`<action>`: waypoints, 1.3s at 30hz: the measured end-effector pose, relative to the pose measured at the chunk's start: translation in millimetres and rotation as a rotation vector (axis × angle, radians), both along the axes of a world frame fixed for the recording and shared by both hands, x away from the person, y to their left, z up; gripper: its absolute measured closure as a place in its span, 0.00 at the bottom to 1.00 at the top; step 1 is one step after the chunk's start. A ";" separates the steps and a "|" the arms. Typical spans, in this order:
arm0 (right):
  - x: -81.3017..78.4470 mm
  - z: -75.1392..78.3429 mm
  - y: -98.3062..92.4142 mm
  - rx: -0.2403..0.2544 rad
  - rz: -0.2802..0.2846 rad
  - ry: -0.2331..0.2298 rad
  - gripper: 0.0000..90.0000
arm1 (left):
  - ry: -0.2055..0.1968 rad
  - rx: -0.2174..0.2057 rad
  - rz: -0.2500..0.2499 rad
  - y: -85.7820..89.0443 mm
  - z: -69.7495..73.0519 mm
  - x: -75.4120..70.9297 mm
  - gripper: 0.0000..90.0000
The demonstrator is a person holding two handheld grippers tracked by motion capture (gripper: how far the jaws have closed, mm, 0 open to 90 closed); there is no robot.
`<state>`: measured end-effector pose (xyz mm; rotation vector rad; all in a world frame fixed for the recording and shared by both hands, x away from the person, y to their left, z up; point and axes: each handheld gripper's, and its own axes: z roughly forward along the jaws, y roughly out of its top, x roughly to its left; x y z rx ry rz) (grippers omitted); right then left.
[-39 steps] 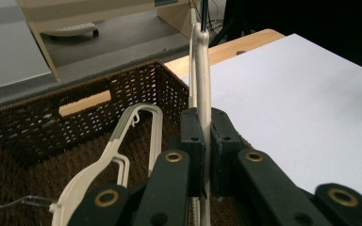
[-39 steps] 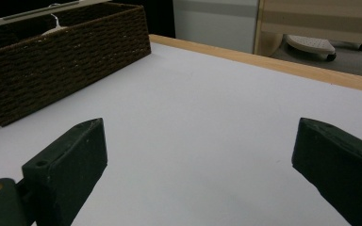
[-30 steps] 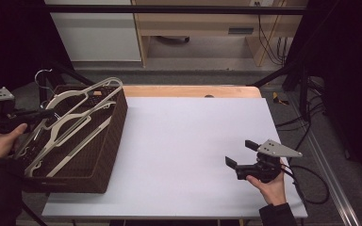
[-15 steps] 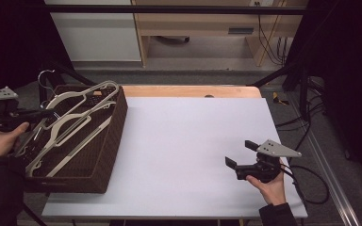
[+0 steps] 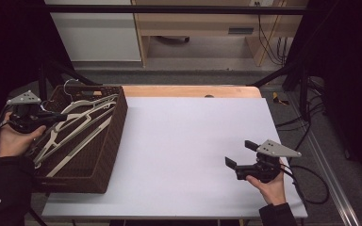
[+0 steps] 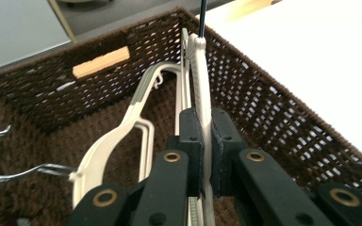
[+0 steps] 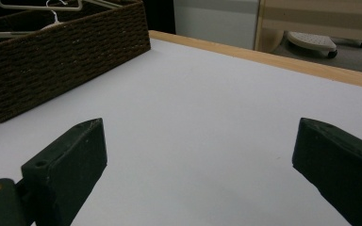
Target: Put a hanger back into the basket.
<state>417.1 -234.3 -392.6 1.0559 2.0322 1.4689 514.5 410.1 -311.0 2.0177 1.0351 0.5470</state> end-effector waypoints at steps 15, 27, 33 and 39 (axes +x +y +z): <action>2.0 -2.5 2.8 -0.009 0.011 0.003 0.04 | 0.007 -0.096 0.010 9.7 -14.1 2.9 0.93; 2.0 -2.5 2.8 -0.008 0.009 0.007 0.04 | 0.085 -0.176 0.057 27.2 -36.1 0.7 0.95; 1.0 -1.7 1.9 -0.005 0.011 0.004 0.04 | 0.106 -0.206 0.055 27.1 -37.6 -0.5 0.95; 1.4 -2.6 3.3 -0.007 0.015 0.013 0.04 | 0.137 -0.095 0.103 15.0 -47.6 6.9 0.96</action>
